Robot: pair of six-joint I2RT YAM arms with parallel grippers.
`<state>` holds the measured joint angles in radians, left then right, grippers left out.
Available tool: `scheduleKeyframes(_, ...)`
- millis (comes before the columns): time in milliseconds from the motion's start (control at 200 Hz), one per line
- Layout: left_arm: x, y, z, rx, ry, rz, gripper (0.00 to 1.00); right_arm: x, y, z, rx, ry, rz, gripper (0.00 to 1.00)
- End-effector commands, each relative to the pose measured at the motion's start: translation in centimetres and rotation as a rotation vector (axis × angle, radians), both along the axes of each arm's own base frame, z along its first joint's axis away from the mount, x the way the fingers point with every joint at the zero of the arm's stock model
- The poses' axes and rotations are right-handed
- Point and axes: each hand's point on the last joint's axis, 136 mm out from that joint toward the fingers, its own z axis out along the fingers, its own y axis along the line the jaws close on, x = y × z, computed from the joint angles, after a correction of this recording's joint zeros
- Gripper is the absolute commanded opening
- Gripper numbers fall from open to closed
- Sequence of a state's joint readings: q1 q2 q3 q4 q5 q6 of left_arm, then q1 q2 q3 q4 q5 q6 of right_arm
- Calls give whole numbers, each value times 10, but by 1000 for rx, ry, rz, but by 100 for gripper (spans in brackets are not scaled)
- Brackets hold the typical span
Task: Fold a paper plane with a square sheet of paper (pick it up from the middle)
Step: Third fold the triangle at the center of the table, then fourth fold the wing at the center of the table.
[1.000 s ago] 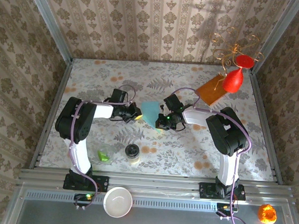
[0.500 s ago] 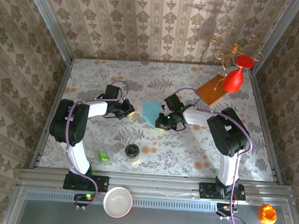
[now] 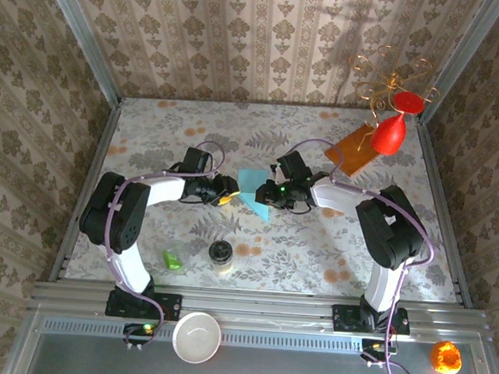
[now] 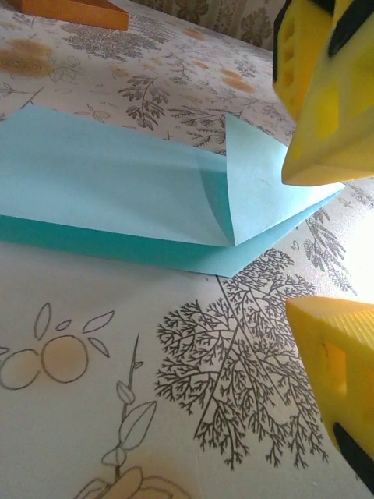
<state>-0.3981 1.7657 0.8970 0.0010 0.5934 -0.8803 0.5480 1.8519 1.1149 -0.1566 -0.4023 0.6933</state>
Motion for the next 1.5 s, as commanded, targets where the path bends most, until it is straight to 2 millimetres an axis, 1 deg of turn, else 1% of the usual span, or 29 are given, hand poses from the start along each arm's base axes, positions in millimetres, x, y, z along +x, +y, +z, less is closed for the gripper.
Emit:
scheduleKeyframes(0, 0, -10, 1, -60, 17, -25, 45, 5, -4, -11, -24, 23, -34, 31)
scheduleKeyframes(90, 2, -15, 0, -78, 28, -42, 45, 5, -6, -14, -25, 28, -43, 31)
scheduleKeyframes(295, 7, -24, -1, -109, 24, -81, 46, 6, -11, -15, -11, 24, -57, 30)
scheduleKeyframes(355, 8, -25, -1, -119, 17, -93, 43, 7, -11, -14, -10, 22, -59, 30)
scheduleKeyframes(445, 9, -27, 0, -129, 8, -104, 42, 7, -12, -15, -10, 24, -60, 30)
scheduleKeyframes(600, 9, -30, -4, -141, 17, -123, 40, 8, -13, -17, -13, 27, -62, 29)
scheduleKeyframes(795, 15, -35, 8, -185, -37, -172, 34, 7, -16, -22, -35, 35, -59, 26)
scheduleKeyframes(950, 17, -39, 11, -209, -59, -214, 32, 6, -18, -26, -45, 40, -56, 24)
scheduleKeyframes(1235, 18, -41, 6, -222, -83, -273, 28, 7, -20, -28, -52, 43, -58, 23)
scheduleKeyframes(1370, 20, -42, 6, -226, -82, -278, 21, 7, -22, -29, -58, 41, -56, 23)
scheduleKeyframes(1496, 22, -40, 7, -216, -82, -264, 14, 10, -28, -22, -82, 11, -56, 24)
